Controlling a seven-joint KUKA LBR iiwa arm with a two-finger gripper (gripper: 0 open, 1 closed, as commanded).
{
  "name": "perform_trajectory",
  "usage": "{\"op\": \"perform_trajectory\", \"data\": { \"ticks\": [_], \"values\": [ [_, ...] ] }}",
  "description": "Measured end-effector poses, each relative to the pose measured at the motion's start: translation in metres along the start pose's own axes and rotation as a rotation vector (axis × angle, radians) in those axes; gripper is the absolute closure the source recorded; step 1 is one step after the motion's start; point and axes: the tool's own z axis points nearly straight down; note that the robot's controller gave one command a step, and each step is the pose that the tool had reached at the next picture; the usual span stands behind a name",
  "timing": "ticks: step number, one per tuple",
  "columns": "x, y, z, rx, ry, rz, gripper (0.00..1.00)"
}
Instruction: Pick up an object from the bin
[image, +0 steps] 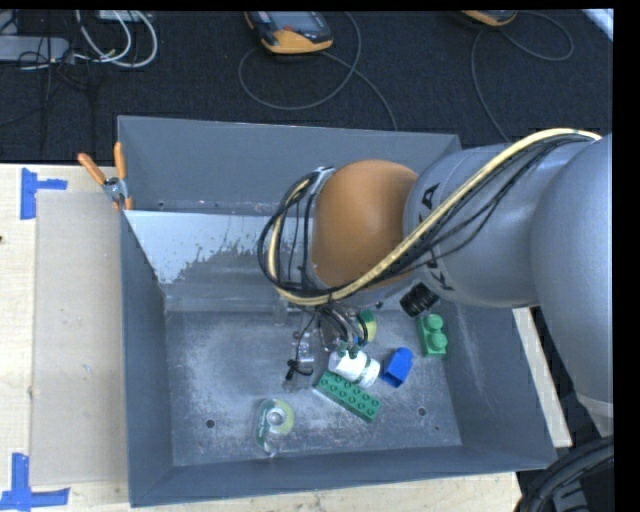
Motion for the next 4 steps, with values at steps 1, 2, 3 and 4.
{"op": "perform_trajectory", "data": {
  "ticks": [1, 2, 3, 4],
  "values": [
    [-0.002, -0.001, -0.005, -0.001, -0.008, 0.003, 0.00],
    [0.014, -0.031, 0.030, -0.003, -0.012, -0.154, 0.00],
    [0.040, -0.073, 0.031, -0.001, 0.006, -0.203, 0.00],
    [0.033, -0.096, 0.025, -0.003, -0.009, 0.000, 0.00]
  ]
}}
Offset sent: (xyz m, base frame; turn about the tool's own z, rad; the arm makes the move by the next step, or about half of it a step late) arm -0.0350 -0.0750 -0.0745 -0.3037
